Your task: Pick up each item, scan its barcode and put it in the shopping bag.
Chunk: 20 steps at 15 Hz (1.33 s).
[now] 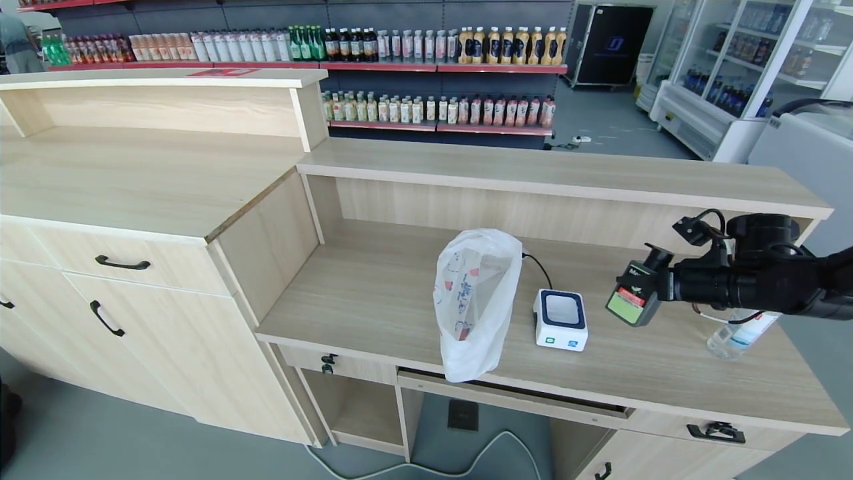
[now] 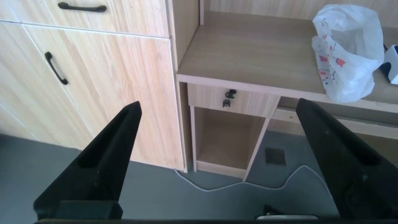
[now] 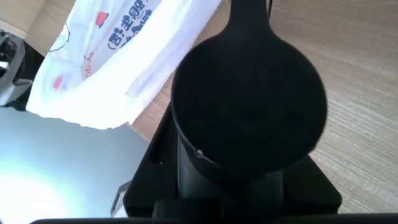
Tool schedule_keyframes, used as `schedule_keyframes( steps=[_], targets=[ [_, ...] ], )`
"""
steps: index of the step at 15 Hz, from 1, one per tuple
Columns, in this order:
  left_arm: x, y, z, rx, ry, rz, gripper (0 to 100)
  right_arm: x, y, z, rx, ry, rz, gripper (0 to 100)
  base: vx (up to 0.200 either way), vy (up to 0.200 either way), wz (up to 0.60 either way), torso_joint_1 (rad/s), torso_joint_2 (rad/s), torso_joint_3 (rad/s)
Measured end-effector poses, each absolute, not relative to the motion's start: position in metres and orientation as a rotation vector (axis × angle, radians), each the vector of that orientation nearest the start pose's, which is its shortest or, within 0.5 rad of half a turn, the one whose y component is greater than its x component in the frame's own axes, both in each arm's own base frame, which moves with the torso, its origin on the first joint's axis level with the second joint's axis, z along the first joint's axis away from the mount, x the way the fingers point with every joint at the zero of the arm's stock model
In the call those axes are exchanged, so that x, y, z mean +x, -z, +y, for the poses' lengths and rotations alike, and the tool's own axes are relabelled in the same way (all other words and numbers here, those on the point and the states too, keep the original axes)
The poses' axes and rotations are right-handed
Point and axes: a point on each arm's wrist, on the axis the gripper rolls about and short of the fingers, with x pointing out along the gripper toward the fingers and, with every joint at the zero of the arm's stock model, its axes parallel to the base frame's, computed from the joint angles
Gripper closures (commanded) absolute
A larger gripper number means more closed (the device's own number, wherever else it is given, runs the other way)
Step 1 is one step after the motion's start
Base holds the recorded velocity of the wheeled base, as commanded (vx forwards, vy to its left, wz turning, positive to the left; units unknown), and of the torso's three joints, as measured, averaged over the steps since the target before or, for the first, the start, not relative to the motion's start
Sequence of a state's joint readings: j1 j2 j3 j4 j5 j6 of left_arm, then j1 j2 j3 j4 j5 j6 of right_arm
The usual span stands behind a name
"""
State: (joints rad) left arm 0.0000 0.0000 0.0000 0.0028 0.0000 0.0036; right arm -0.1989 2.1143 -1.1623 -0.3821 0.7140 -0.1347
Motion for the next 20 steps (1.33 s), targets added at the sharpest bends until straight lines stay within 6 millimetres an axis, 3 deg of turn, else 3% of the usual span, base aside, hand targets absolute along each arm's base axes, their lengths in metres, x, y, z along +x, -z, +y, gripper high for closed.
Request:
schedule_keyframes(
  steps=[10, 20],
  targets=[
    [-0.023, -0.075, 0.0, 0.004, 0.0, 0.003, 0, 0.421, -0.089, -0.062, 0.079, -0.642, 0.428, 100, 0.0, 0.0, 0.0, 0.0, 0.0, 0.0],
    [-0.023, -0.075, 0.0, 0.004, 0.0, 0.003, 0, 0.429, -0.081, -0.047, 0.075, -0.677, 0.437, 100, 0.0, 0.0, 0.0, 0.0, 0.0, 0.0]
  ],
)
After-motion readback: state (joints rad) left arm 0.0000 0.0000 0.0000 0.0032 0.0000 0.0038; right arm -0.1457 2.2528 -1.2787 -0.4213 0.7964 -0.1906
